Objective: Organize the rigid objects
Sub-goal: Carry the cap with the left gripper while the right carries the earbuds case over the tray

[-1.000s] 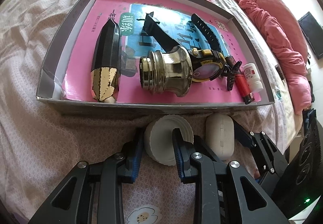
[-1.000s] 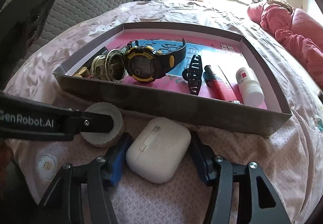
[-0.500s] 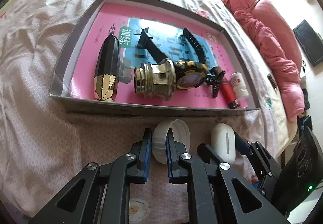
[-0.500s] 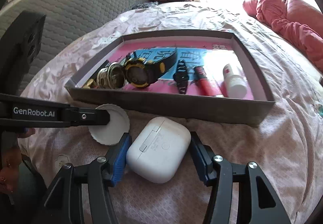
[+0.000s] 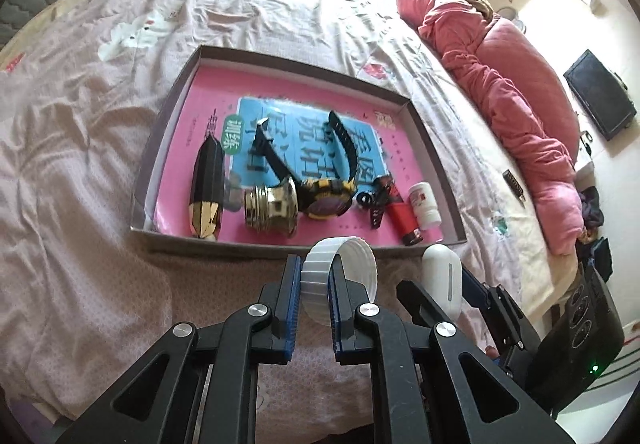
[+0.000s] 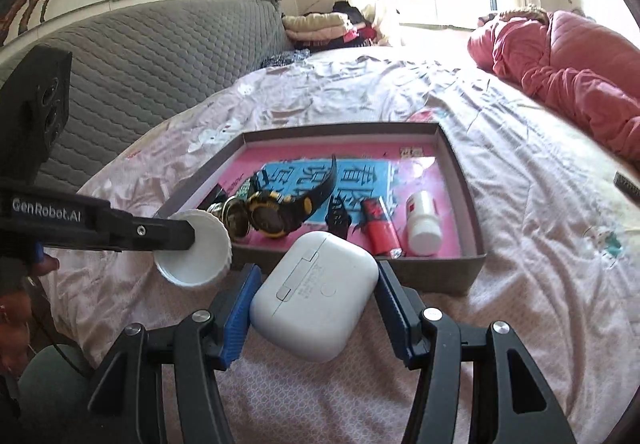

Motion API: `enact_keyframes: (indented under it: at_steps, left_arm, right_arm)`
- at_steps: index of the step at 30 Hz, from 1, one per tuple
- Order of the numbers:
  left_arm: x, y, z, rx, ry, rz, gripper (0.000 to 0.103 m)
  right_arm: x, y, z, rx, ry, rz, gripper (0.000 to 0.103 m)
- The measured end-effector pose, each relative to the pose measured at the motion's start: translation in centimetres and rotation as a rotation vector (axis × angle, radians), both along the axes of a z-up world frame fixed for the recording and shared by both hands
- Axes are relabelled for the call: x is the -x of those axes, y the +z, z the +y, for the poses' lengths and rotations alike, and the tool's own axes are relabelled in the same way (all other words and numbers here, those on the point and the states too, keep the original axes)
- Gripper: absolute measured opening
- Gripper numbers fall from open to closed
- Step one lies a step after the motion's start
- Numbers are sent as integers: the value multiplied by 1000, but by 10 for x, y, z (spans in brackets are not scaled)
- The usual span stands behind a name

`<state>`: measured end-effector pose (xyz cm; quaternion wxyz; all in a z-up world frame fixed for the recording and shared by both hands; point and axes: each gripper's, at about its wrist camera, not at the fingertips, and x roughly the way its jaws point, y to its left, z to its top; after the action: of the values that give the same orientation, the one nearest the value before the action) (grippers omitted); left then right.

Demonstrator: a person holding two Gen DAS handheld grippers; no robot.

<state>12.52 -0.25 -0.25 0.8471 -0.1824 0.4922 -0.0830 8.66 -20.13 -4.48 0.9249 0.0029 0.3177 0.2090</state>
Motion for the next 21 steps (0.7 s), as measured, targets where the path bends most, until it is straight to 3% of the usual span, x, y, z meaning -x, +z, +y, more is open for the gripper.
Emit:
enact_keyframes:
  at_steps: [7,21]
  left_arm:
    - [-9,8,-9,-23,7,-19,13]
    - [-50,-2,-45,-80,-31,-40,13]
  right_arm:
    - [-5,10,-11,20,-33,-46,57]
    - [-28,18,-27,67,-56,-95,57]
